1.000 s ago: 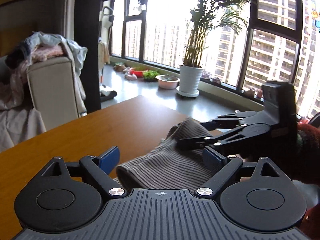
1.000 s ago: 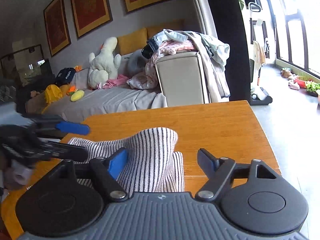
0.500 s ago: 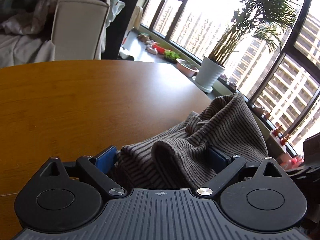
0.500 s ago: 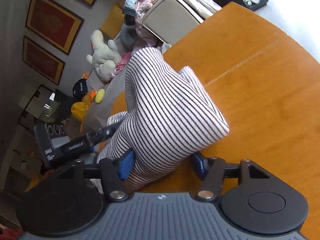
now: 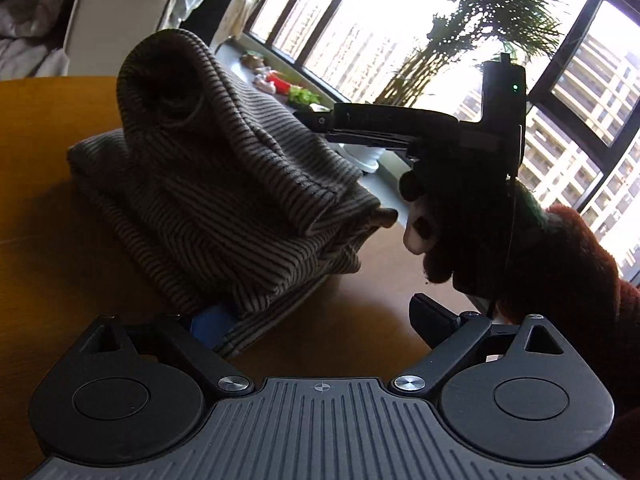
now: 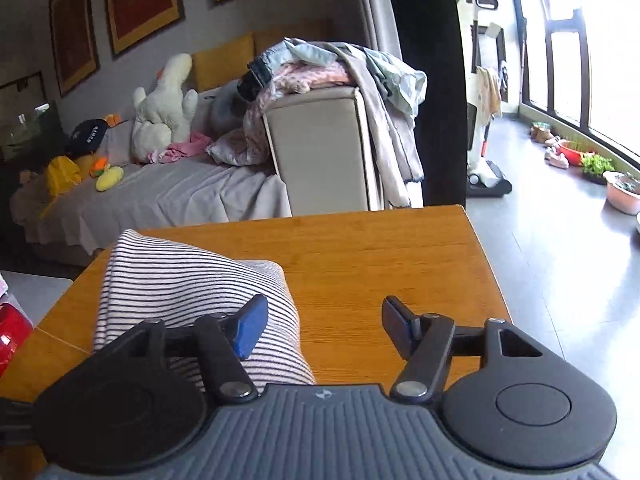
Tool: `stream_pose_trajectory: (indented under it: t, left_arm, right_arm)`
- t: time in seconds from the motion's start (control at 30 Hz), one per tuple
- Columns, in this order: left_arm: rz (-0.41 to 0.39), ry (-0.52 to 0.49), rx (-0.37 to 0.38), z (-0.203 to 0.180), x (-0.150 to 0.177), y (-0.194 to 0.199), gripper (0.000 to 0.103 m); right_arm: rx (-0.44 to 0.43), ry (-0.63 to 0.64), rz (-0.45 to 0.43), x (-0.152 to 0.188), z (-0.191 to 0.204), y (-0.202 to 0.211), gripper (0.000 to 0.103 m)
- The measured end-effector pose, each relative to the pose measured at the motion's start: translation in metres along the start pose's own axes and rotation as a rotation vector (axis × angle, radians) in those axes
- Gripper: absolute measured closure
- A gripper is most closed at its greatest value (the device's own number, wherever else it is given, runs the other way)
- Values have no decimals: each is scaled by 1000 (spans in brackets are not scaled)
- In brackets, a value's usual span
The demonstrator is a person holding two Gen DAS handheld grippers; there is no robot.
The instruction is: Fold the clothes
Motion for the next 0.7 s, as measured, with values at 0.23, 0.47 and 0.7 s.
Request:
stream_pose_trajectory:
  t: [0.23,0.47,0.7]
  left_arm:
    - [-108,147,-143,53,-23,36,17]
    - [-44,146,-166,57,-20,12,46]
    - [-11,142,-136,58,-6,2,49]
  right_arm:
    - [-161,325,-40,31,82,44,20]
    - [-139,444,8,52,106,18,37]
    - [-352,199,-57,5,128,36,94]
Point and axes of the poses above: each gripper's, at about its wrist camera, not at the fingertips, and y roughly against the way its jaws point, z to its left, x to its underside, the point moved 9 cm from there along -y, roughly the way its jaws point, and after that the axes turned 14 degrees about -x, right-handed, at the moved point
